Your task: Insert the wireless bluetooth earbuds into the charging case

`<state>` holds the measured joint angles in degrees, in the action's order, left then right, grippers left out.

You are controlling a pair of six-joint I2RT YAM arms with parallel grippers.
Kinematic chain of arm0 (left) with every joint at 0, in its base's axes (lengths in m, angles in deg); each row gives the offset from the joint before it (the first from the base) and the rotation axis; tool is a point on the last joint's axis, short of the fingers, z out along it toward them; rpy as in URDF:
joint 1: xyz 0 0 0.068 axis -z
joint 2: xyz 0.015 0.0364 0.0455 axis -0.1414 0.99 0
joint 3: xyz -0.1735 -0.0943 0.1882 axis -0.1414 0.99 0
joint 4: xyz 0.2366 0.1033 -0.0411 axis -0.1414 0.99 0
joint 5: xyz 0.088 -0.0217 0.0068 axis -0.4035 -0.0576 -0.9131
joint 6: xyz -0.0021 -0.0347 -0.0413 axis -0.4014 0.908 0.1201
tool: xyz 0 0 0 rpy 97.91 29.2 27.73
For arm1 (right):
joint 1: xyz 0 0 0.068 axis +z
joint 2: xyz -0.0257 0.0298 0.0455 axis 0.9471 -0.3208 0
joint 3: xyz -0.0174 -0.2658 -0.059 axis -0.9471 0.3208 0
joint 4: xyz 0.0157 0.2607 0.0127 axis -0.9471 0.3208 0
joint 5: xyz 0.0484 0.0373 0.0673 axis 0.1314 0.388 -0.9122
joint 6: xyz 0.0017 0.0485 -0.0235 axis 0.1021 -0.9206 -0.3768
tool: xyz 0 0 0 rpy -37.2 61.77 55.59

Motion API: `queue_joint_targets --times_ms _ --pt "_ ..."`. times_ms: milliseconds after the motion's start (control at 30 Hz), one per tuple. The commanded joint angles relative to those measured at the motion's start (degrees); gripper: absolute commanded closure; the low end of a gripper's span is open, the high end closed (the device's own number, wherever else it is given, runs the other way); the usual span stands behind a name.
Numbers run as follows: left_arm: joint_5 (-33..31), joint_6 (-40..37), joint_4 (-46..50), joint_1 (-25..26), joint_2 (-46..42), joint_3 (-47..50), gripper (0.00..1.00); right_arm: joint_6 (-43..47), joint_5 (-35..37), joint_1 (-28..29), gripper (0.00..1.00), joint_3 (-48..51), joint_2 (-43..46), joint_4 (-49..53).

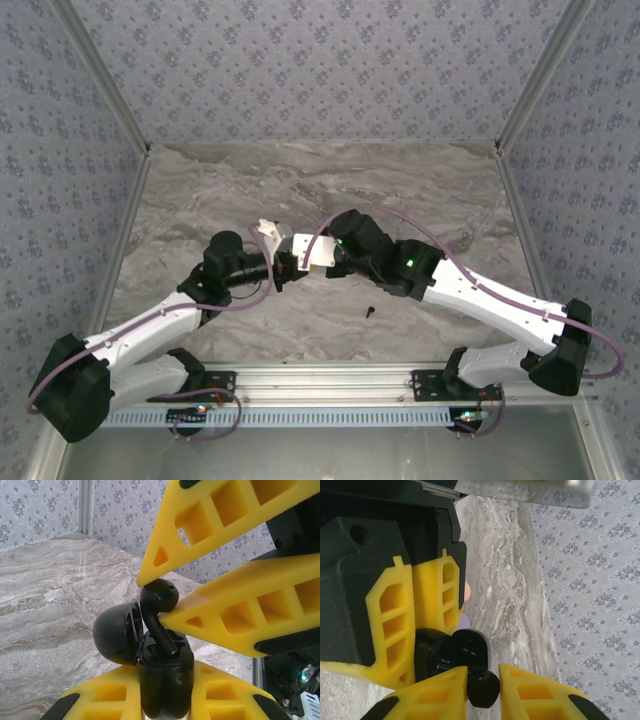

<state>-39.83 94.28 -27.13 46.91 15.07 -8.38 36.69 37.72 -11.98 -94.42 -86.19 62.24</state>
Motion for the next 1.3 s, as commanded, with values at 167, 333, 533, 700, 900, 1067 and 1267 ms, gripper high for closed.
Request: queue_joint_targets --times_ms 167,333,533,700,900,1067,1267 --pt "1.15 -0.23 -0.1 0.15 0.79 -2.59 1.0 2.51 0.72 0.5 0.76 0.49 0.28 1.45" --pt "1.15 -0.33 -0.15 0.11 0.95 -2.76 1.0 2.34 -0.8 0.54 0.76 0.49 0.39 2.43" --pt "1.0 -0.39 -0.59 0.14 1.01 -2.75 1.0 1.26 -2.57 0.51 0.76 0.41 0.33 3.87" --pt "0.98 -0.67 -0.81 0.15 1.16 -2.72 1.0 0.64 -3.56 0.39 0.76 0.33 0.31 4.69" --pt "1.09 -1.61 -0.36 0.13 1.11 -2.59 1.0 -0.12 -4.76 -0.7 0.76 -0.1 0.83 6.07" --pt "1.15 -3.09 0.42 0.17 1.14 -2.61 1.0 -0.31 -5.03 -1.02 0.76 -0.38 0.81 7.01" --pt "1.37 -3.77 0.83 0.18 1.58 -3.02 1.0 -0.98 -6.69 -1.27 0.76 -1.03 0.44 6.99"
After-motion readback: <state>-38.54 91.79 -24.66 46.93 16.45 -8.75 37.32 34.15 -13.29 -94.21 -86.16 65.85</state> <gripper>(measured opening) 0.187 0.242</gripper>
